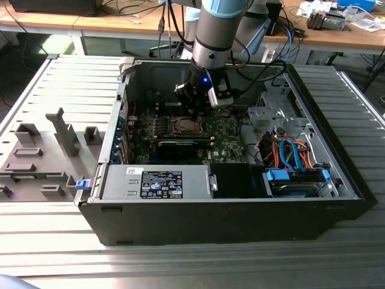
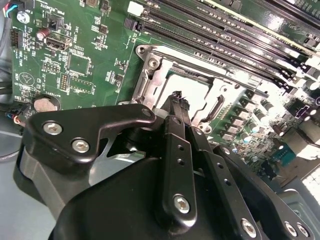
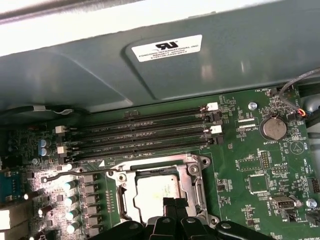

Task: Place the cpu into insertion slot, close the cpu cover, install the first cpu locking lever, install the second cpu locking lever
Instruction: 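Install the first cpu locking lever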

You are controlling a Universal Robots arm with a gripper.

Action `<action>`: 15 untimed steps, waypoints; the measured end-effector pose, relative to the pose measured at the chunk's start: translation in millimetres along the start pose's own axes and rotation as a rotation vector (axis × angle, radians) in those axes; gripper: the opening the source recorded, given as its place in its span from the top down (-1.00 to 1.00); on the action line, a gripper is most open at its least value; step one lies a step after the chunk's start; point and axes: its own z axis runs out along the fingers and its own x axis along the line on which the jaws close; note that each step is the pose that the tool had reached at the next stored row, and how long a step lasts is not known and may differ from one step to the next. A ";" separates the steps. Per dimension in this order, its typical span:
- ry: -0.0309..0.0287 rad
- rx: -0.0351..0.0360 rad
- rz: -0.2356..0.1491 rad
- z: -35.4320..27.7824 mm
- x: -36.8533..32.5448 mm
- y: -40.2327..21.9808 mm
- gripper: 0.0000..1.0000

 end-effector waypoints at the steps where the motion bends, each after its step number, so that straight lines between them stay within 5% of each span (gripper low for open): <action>1: 0.0002 0.0004 -0.004 0.0 0.0 0.0 0.79; 15: 0.0022 0.0052 -0.049 0.0 0.0 0.0 0.79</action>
